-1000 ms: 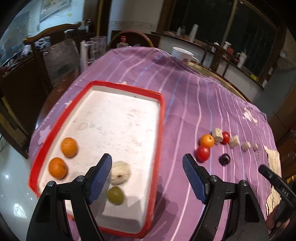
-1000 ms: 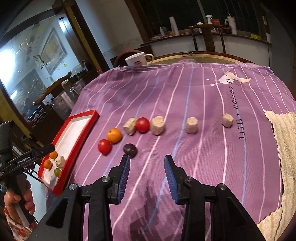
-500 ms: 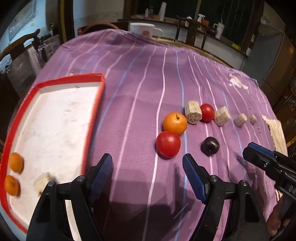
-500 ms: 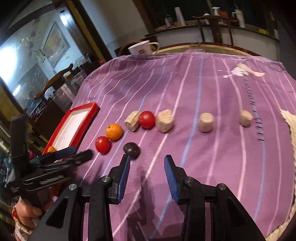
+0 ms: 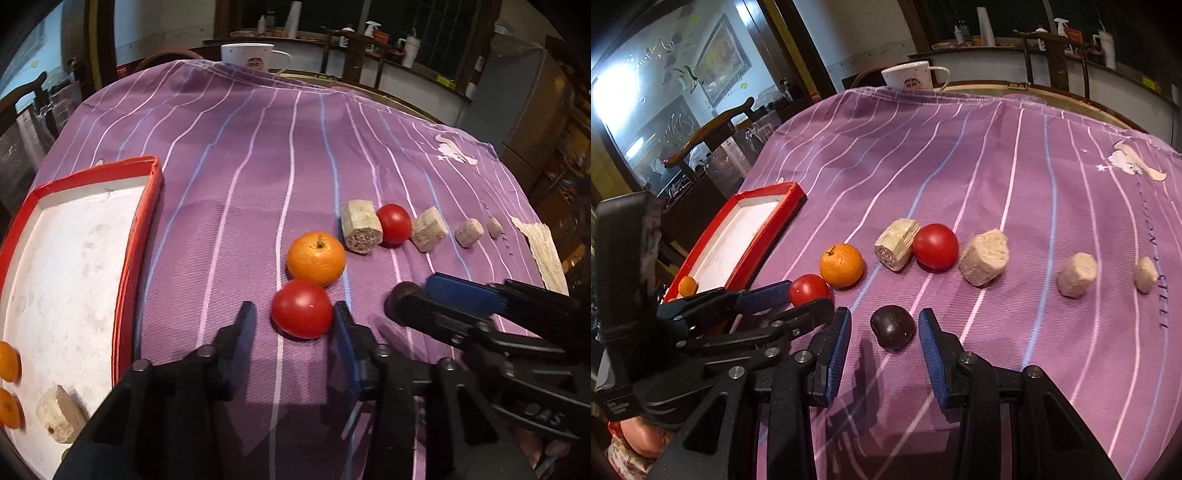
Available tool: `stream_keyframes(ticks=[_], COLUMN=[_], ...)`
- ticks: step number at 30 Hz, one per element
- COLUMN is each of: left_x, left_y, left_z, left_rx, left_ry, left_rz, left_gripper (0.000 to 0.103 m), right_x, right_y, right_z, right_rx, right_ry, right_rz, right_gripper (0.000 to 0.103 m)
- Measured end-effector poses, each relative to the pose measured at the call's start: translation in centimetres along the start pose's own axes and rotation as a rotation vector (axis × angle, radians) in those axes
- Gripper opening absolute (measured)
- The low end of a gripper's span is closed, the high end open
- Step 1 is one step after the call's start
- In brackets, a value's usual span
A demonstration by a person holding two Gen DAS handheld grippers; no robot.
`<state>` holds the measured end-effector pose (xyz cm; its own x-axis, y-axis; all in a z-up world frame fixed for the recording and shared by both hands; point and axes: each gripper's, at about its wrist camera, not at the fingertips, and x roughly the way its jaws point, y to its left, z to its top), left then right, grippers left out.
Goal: Organize fruits
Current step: 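Grasp the red tomato with the left gripper while the right grasps the dark plum, then carry the tomato and plum into the red tray and release both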
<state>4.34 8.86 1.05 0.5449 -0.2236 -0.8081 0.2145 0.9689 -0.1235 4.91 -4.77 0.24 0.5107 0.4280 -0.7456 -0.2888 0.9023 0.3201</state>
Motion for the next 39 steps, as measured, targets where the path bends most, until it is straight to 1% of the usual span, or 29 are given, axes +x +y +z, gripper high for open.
stream_keyframes(ticks=[1, 3, 8, 9, 10, 11, 12, 16, 21, 26, 29, 31, 32, 37, 39], left_x=[-0.1, -0.2, 0.1, 0.1, 0.1, 0.1, 0.1, -0.5, -3.0, -6.6, -9.4, -10.3, -10.5, -10.2, -9.6], left_y=[-0.1, -0.1, 0.2, 0.1, 0.0, -0.1, -0.1, 0.1, 0.4, 1.9, 4.6, 6.6, 8.2, 14.7, 17.4], left_z=[0.0, -0.1, -0.1, -0.1, -0.2, -0.3, -0.3, -0.6, -1.2, -2.1, -2.4, -2.4, -2.3, -1.9, -1.8], left_rx=[0.005, 0.014, -0.006, 0.0, 0.006, 0.011, 0.011, -0.005, -0.017, -0.041, -0.078, -0.103, -0.124, -0.211, -0.259], left_ry=[-0.001, -0.005, -0.01, -0.014, -0.018, -0.021, -0.025, -0.024, -0.058, -0.089, -0.125, -0.133, -0.129, -0.095, -0.071], left_rz=[-0.002, 0.008, -0.002, 0.003, 0.009, 0.014, 0.018, 0.019, 0.014, 0.017, 0.054, 0.095, 0.128, 0.248, 0.256], left_gripper=[0.032, 0.032, 0.033, 0.033, 0.033, 0.033, 0.032, 0.031, 0.031, 0.031, 0.031, 0.031, 0.031, 0.031, 0.031], right_x=[0.3, 0.6, 0.9, 1.0, 1.1, 1.2, 1.2, 1.0, -0.2, -2.2, -3.1, -3.3, -3.2, -1.4, 0.0], right_y=[-0.1, -0.3, 0.2, 0.4, 0.6, 0.7, 0.9, 0.8, 1.3, 3.4, 5.5, 7.3, 8.3, 13.6, 15.7], right_z=[0.0, -0.1, -0.1, -0.1, -0.1, 0.0, 0.0, -0.1, -0.3, -0.1, 0.3, 0.6, 0.8, 1.5, 1.7], right_rx=[0.004, 0.007, -0.019, -0.03, -0.038, -0.048, -0.057, -0.045, -0.046, -0.084, -0.113, -0.136, -0.148, -0.197, -0.212], right_ry=[0.008, 0.018, 0.017, 0.015, 0.014, 0.014, 0.014, 0.015, -0.004, -0.033, -0.048, -0.055, -0.056, -0.047, -0.031], right_rz=[0.004, 0.005, -0.01, -0.022, -0.034, -0.048, -0.063, -0.058, -0.063, -0.055, -0.036, -0.015, -0.002, 0.073, 0.106], right_gripper=[0.042, 0.042, 0.041, 0.04, 0.035, 0.033, 0.029, 0.027, 0.027, 0.027, 0.027, 0.027, 0.027, 0.027, 0.027])
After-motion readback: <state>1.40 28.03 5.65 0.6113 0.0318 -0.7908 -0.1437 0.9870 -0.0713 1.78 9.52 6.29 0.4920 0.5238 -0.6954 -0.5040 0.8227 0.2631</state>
